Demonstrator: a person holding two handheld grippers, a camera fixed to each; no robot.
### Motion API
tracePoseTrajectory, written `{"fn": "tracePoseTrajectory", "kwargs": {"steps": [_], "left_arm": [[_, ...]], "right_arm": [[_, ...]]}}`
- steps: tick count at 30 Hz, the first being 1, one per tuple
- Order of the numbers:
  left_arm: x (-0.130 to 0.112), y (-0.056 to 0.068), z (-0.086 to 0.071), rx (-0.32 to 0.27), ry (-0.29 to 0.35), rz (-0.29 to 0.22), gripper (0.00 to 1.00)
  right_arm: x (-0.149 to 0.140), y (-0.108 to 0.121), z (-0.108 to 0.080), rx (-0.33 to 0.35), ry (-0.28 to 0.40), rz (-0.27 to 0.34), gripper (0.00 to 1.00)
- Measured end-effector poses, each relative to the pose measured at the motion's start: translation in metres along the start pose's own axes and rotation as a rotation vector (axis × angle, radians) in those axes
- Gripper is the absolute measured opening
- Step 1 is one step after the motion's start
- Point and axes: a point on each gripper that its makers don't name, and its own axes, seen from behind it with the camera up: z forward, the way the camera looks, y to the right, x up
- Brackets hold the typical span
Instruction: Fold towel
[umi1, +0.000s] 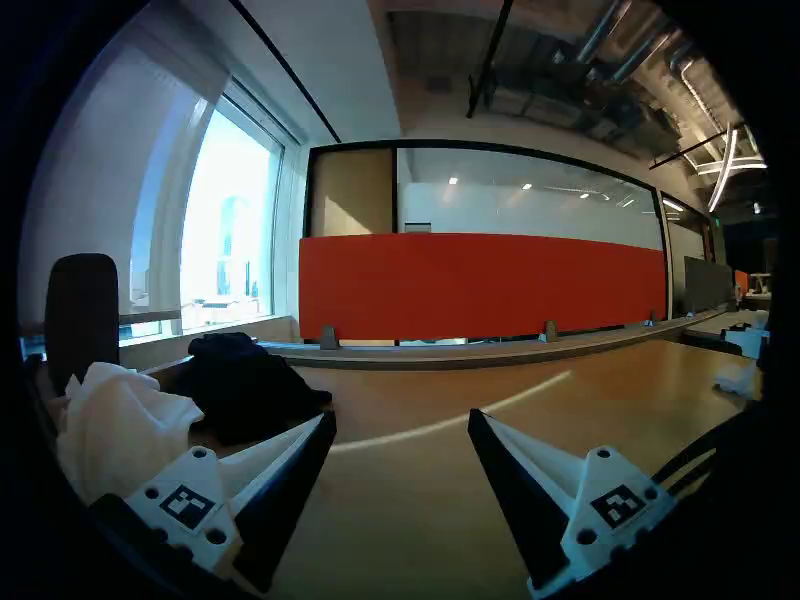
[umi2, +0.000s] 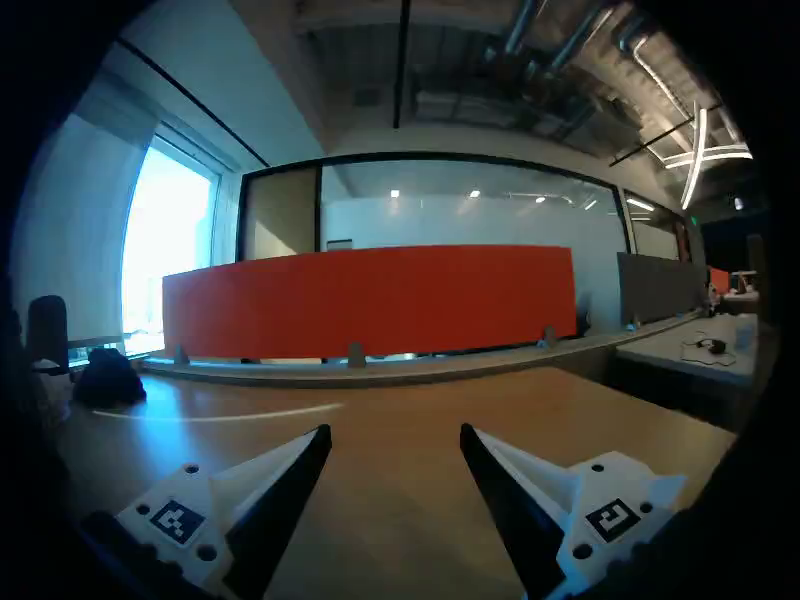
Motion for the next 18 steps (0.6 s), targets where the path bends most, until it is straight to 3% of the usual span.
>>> {"fn": "tracePoseTrajectory", "kwargs": {"steps": [18], "left_arm": [[0.000, 0.000, 0.001, 0.000, 0.000, 0.000, 0.98]], "right_arm": [[-0.006, -0.012, -0.001, 0.024, 0.001, -0.051, 1.00]]}}
